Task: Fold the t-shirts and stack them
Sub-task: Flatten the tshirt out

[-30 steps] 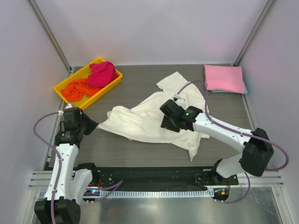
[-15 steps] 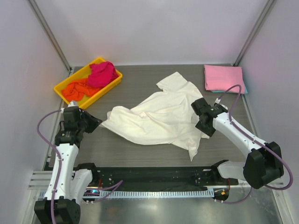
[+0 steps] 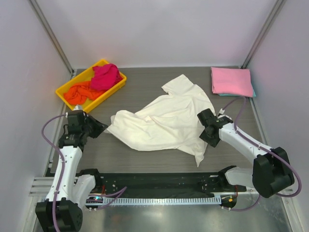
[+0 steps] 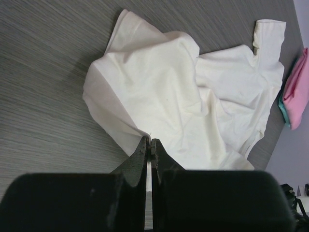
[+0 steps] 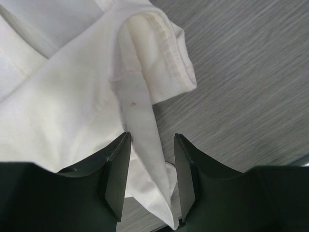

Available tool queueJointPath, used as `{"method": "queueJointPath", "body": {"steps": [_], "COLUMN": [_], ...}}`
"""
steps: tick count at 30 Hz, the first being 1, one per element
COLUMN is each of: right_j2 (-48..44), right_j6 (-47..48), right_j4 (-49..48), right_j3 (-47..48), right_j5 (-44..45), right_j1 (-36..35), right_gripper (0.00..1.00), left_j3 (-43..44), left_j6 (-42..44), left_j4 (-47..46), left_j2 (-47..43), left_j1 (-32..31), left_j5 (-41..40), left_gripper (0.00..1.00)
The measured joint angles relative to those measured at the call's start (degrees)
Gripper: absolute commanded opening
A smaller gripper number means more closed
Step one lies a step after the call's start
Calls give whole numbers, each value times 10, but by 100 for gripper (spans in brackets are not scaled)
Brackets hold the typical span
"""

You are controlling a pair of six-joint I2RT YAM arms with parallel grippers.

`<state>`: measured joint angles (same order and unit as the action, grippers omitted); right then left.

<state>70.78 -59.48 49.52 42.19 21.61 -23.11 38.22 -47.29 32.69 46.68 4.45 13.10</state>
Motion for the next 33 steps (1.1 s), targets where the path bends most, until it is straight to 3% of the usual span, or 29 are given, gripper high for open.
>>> {"method": "queueJointPath", "body": {"steps": [9, 12, 13, 17, 24, 33], "right_j2": [48, 49, 49, 44, 64, 110], "right_j6": [20, 19, 19, 28, 65, 115], "right_j4": [-44, -48, -49, -47, -25, -45], "right_j3": [14, 13, 12, 10, 57, 83], "right_j5": [8, 7, 8, 27, 87, 74], "right_j1": [0, 0, 0, 2, 99, 200], "right_gripper": [46, 28, 17, 1, 1, 1], "left_j3": [3, 3, 3, 14, 48, 50], "left_j6": [-1, -1, 0, 6, 31, 39], "left_j4": [2, 2, 3, 10, 24, 51], "left_j2": [43, 39, 38, 39, 47, 52], "left_j1": [0, 0, 0, 0, 0, -5], "left_j5": [-5, -9, -12, -30, -109, -157], "left_gripper": [0, 0, 0, 0, 0, 0]}}
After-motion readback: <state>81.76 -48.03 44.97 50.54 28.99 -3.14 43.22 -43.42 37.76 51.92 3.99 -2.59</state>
